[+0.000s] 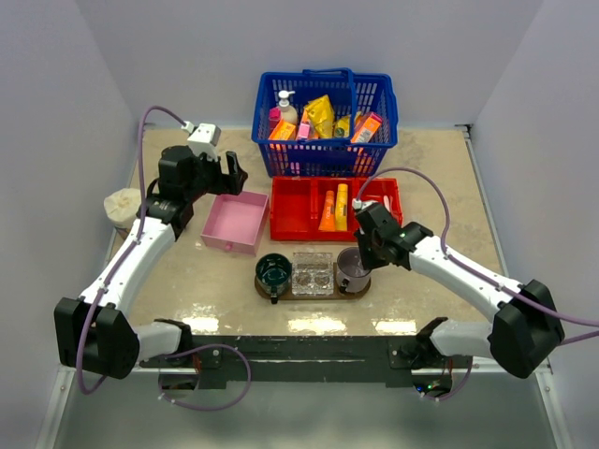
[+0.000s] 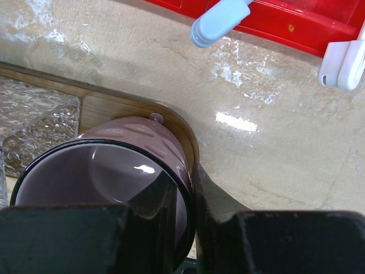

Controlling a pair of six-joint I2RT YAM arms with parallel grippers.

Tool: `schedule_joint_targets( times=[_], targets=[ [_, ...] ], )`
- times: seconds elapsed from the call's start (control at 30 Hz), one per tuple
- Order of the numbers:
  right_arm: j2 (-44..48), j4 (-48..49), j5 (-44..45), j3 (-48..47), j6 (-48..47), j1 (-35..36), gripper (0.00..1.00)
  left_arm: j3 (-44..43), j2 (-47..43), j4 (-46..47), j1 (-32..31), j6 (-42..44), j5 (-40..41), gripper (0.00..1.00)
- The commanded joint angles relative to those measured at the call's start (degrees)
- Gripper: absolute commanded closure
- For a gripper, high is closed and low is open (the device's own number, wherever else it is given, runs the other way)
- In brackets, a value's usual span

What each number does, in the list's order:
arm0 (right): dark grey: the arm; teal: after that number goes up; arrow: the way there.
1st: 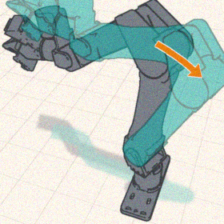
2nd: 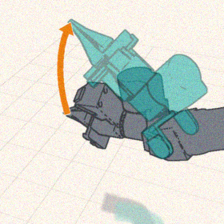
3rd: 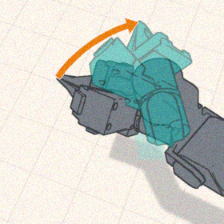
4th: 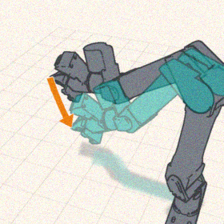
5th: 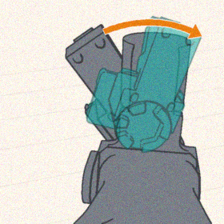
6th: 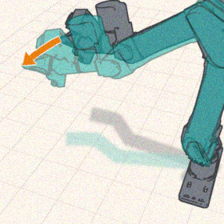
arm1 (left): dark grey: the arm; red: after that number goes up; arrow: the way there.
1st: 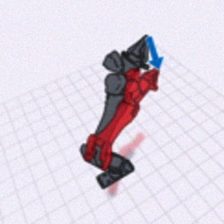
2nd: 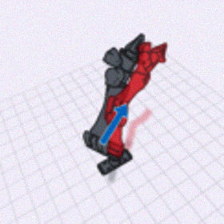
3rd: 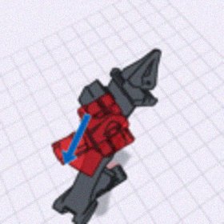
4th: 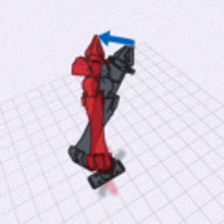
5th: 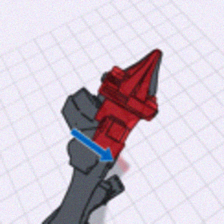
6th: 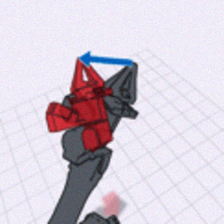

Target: Prepare toiletry sets of a toothbrush and toothpaste on the tray

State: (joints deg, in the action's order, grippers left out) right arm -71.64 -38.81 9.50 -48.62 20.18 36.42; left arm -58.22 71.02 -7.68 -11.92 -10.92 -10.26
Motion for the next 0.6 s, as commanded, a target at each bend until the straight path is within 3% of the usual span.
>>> schedule_joint_targets(
  times=[0.0,0.13,0.43,0.57],
  targets=[
    [-0.08,2.25,1.22,-0.42,1.35,0.23,0.97,0.47,-0.89,3.02,-0.12,0.11,-0.81,0.14],
    [-0.08,1.63,1.49,-0.69,1.7,0.14,0.88,0.38,-0.8,2.94,-0.12,0.11,-0.99,0.14],
    [1.76,-0.92,2.89,-2.18,2.67,0.22,0.57,0.56,-0.89,2.94,-0.12,0.11,-1.25,0.14],
    [2.29,-1.79,3.25,-3.06,2.75,0.14,0.49,0.56,-0.8,2.94,-0.12,0.11,-1.34,0.14]
  ],
)
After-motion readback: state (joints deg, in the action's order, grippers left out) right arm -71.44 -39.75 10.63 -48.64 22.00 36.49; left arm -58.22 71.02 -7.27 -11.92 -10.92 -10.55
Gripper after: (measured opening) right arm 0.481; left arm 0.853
